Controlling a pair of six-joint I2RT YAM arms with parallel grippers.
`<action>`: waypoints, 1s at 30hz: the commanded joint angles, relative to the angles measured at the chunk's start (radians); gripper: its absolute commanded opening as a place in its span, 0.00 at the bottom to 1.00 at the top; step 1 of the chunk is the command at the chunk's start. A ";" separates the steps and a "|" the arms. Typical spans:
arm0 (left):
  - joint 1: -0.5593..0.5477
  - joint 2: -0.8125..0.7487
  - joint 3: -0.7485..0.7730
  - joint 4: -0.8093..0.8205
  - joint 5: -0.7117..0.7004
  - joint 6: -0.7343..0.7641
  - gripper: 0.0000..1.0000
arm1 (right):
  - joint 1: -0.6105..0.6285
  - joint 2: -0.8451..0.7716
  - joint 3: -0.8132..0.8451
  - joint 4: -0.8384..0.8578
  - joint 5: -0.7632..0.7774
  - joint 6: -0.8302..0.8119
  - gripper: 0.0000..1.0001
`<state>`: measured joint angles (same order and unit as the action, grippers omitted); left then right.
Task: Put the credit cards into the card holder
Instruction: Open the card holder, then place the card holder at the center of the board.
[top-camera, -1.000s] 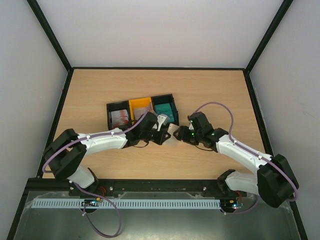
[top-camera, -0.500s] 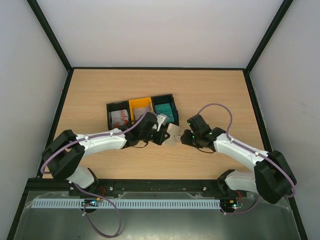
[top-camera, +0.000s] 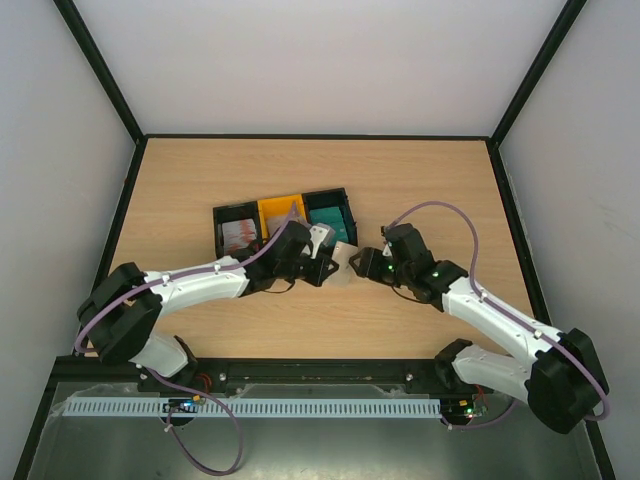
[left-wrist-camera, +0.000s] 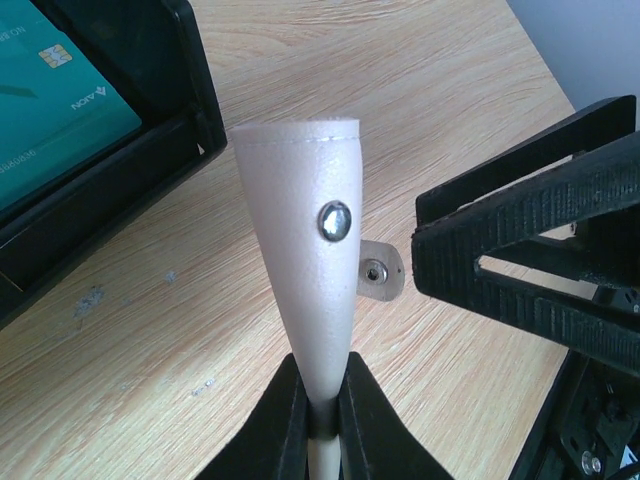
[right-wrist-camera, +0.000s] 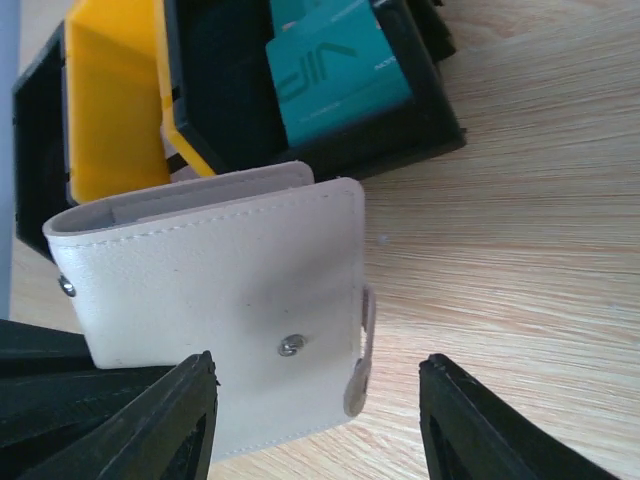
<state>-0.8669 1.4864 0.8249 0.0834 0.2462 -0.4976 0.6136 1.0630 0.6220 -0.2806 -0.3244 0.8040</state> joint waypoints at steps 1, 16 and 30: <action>0.009 -0.034 -0.001 0.002 0.016 0.005 0.03 | 0.000 0.017 -0.031 0.070 -0.058 0.014 0.54; 0.019 -0.050 -0.016 -0.009 0.053 -0.006 0.02 | 0.000 0.070 -0.094 0.220 -0.056 0.021 0.20; 0.024 -0.072 -0.089 -0.048 -0.014 -0.050 0.37 | 0.000 0.040 -0.034 -0.032 -0.132 -0.040 0.02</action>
<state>-0.8494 1.4555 0.7856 0.0742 0.2745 -0.5251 0.6136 1.1286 0.5438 -0.1574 -0.4129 0.8047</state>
